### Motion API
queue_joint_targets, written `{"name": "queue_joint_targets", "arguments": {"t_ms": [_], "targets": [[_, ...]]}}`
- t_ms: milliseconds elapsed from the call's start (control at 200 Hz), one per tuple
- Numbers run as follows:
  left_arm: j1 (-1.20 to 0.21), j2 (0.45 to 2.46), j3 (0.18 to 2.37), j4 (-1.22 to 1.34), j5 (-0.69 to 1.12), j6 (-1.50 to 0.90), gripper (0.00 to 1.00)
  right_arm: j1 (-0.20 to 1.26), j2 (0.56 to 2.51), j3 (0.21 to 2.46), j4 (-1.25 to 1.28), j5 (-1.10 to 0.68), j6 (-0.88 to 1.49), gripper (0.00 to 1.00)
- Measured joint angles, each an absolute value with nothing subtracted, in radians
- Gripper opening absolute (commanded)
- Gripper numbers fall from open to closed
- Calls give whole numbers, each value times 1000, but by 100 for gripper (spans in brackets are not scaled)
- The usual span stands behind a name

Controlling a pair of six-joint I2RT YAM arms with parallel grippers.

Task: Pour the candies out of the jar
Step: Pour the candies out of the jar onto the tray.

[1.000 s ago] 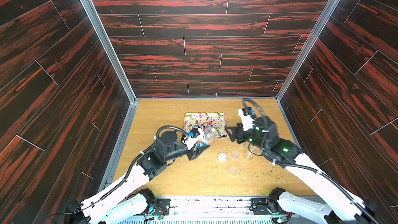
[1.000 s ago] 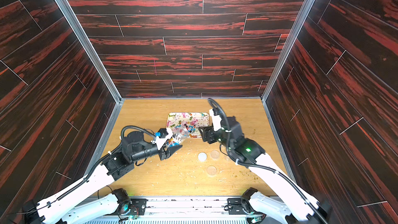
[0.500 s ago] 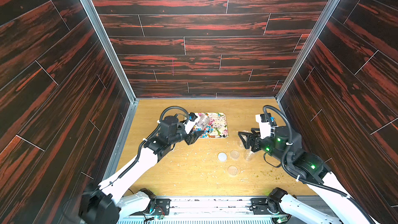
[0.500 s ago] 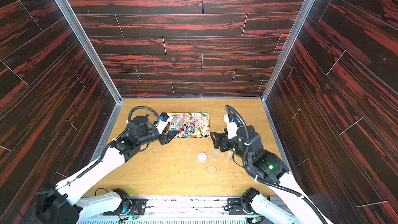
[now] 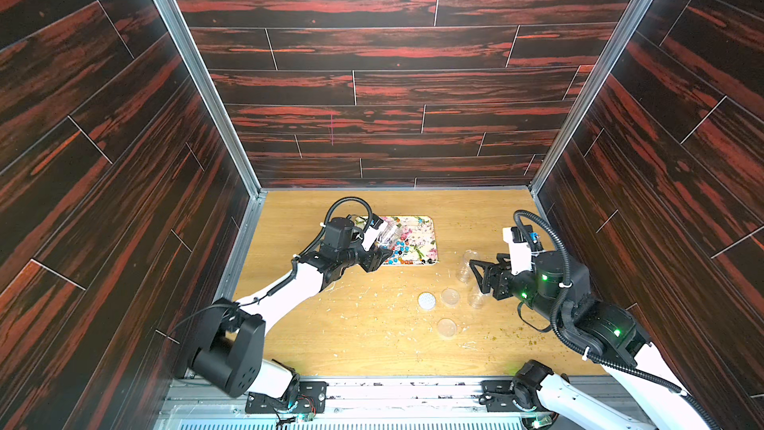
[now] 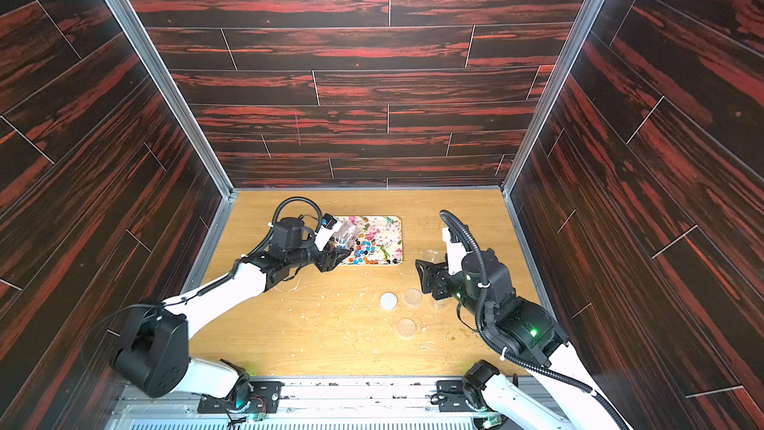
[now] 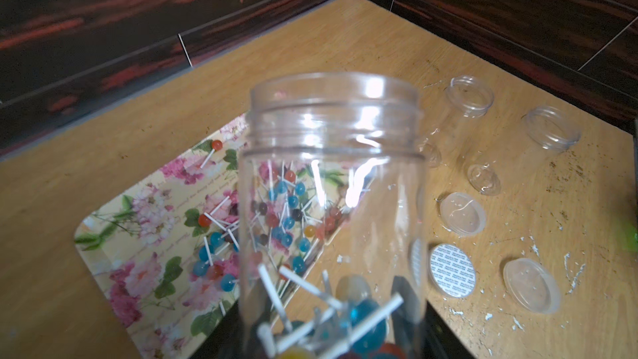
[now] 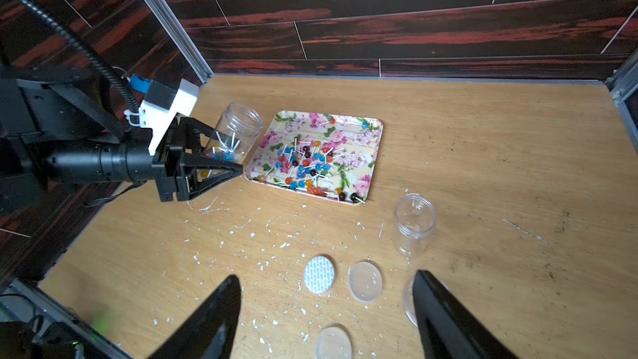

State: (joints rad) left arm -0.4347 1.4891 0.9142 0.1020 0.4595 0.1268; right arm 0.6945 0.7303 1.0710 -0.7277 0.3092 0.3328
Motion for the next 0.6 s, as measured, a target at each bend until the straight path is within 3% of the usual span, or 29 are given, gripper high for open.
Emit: {"name": "queue_joint_targets", "arguments": {"t_ms": [601], "targets": [[-288,1623,939,66,484,153,55,694,712,1070,-756,334,340,82]]}}
